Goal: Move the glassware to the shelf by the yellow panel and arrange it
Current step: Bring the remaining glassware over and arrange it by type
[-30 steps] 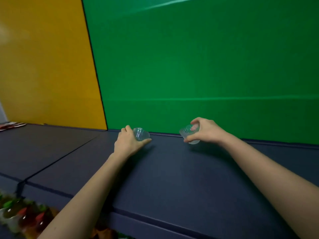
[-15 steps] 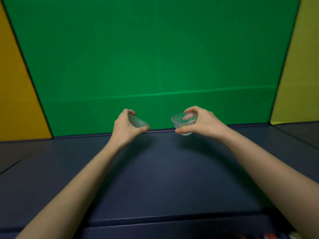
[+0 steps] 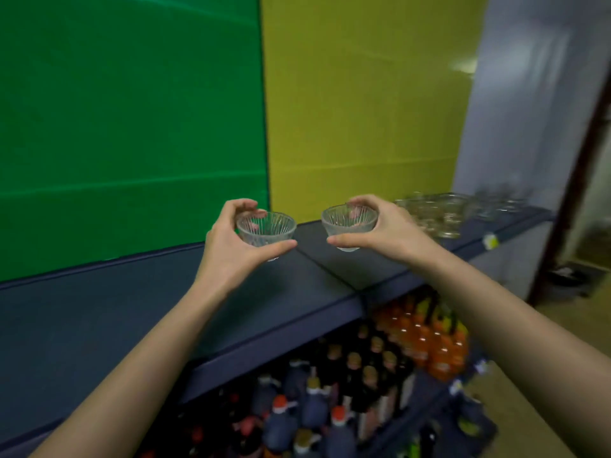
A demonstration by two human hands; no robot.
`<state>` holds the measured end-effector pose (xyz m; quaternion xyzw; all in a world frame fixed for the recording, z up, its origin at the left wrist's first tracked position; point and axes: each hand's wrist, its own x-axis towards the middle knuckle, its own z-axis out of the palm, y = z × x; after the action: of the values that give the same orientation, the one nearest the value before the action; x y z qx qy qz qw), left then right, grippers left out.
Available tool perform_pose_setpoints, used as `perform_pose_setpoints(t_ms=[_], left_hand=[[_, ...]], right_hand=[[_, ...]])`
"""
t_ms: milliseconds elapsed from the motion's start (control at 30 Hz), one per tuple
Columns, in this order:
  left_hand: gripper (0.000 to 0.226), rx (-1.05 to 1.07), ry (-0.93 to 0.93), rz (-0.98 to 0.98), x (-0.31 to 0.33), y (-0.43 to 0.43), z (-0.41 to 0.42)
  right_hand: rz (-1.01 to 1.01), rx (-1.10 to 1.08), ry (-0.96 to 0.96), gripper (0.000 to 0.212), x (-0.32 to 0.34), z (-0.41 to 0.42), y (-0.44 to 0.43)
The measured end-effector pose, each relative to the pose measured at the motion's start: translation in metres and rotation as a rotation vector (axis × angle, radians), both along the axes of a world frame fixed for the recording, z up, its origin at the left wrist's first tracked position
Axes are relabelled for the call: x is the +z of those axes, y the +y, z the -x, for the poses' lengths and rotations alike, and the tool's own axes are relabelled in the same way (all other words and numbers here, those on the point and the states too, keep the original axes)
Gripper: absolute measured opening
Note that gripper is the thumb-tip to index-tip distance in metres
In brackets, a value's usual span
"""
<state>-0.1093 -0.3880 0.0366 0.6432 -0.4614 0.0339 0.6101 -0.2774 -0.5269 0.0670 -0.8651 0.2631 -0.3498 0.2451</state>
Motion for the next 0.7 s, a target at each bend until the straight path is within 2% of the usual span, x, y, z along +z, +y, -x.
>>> perform_pose_setpoints(t_ms=[333, 700], left_hand=[[0.073, -0.233, -0.043, -0.025, -0.018, -0.153, 0.152], [0.071, -0.322, -0.127, -0.084, -0.03, -0.31, 0.239]], right_hand=[[-0.068, -0.244, -0.025, 0.079, -0.024, 0.18, -0.125], [-0.131, -0.386, -0.069, 0.086, -0.04, 0.262, -0.264]])
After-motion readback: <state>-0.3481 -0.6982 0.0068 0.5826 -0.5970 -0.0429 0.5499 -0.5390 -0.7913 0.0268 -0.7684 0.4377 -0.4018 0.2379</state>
